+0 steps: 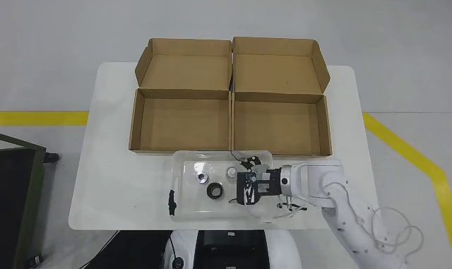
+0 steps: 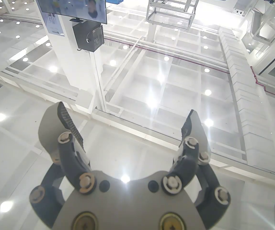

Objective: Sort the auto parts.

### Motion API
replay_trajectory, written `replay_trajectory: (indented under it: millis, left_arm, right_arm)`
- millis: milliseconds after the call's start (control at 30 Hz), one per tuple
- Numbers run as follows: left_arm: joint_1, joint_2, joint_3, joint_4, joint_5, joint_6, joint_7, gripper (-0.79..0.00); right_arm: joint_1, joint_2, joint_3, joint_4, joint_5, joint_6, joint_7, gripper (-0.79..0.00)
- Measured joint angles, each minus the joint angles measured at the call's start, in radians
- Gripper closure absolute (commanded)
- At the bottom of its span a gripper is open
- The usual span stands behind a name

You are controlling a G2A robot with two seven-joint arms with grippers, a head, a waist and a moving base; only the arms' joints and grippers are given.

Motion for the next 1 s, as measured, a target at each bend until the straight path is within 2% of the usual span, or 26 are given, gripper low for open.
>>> replay_trajectory:
  millis: [233,400,467,633,733,1000]
  left_arm:
    - [0.000,0.000,0.000,0.000,0.000,0.000,0.000,-0.785]
    - [0.000,0.000,0.000,0.000,0.000,0.000,0.000,-0.785]
    - [0.000,0.000,0.000,0.000,0.000,0.000,0.000,-0.785]
    - [0.000,0.000,0.000,0.000,0.000,0.000,0.000,-0.785]
    - [0.000,0.000,0.000,0.000,0.000,0.000,0.000,-0.785]
    - [0.000,0.000,0.000,0.000,0.000,0.000,0.000,-0.785]
  right_arm:
    - [0.009,0.007,-0.019,0.018,-0.010,0.000,0.007,-0.610]
    - [0.012,0.010,-0.038,0.031,-0.025,0.002,0.001,-0.597]
    - [0.013,0.010,-0.045,0.038,-0.034,0.006,-0.004,-0.548]
    - [0.016,0.013,-0.054,0.056,-0.055,0.012,-0.027,-0.579]
    - [0.026,0.014,-0.062,0.069,-0.070,0.018,-0.043,-0.529]
    - [0.053,0.013,-0.082,0.112,-0.096,0.053,-0.074,-0.299]
